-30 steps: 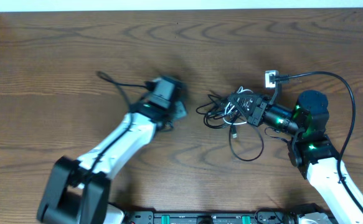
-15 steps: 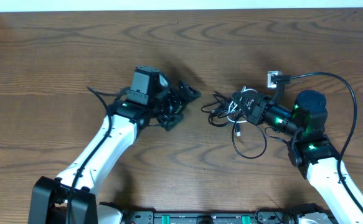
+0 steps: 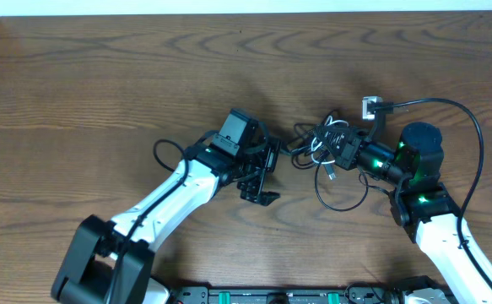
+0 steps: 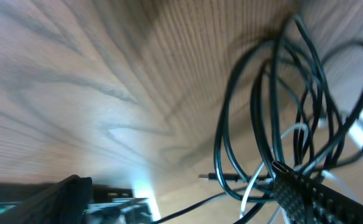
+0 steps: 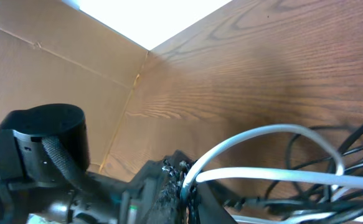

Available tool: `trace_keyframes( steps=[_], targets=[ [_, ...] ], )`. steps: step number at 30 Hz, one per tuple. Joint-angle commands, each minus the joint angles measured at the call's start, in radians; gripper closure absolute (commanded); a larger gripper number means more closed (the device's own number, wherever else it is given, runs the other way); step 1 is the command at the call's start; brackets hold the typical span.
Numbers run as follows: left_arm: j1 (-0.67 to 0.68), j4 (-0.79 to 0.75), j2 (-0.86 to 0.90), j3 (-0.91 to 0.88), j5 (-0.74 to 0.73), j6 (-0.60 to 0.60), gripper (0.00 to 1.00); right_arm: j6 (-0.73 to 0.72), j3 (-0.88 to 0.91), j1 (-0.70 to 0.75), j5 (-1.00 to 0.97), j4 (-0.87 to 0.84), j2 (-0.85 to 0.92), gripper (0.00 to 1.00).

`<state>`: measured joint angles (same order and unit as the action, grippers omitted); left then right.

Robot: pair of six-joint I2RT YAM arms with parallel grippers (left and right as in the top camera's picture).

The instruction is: Untangle cables

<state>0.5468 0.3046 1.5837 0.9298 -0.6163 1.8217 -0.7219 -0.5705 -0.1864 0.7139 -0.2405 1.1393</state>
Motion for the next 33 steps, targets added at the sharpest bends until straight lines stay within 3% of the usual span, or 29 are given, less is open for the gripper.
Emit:
trace_keyframes(
  steps=[1,5,13,18,22,24,27,30,33],
  targets=[
    [0.006,-0.082,0.044,-0.008,0.026,0.177,0.0,0.021,-0.01,0.002,0.018,-0.002,-0.004,0.99],
    [0.002,-0.121,0.048,-0.009,0.026,0.234,0.0,0.021,-0.01,0.002,0.022,0.002,-0.004,0.99],
    [-0.076,-0.247,0.048,-0.009,-0.023,0.217,0.0,0.021,-0.01,0.002,0.022,0.047,-0.004,0.99],
    [-0.094,-0.356,0.048,-0.009,-0.007,-0.019,0.0,0.021,-0.01,0.002,0.021,0.053,-0.004,0.99],
    [-0.091,-0.343,0.049,-0.009,0.027,-0.283,0.0,0.021,-0.01,0.002,0.022,0.054,-0.004,0.99],
    [-0.09,-0.291,0.049,-0.009,0.026,-0.34,0.0,0.021,-0.01,0.002,0.022,0.058,-0.004,0.99],
    [-0.086,-0.191,0.049,-0.009,0.025,-0.325,0.0,0.021,-0.01,0.002,0.022,0.066,-0.004,0.99],
    [-0.065,-0.096,0.049,-0.009,0.023,-0.235,0.0,0.021,-0.01,0.002,0.021,0.08,-0.004,0.99],
    [-0.035,-0.085,0.049,-0.01,0.027,-0.175,0.0,0.021,-0.01,0.002,0.021,0.08,-0.004,0.99]
  ],
)
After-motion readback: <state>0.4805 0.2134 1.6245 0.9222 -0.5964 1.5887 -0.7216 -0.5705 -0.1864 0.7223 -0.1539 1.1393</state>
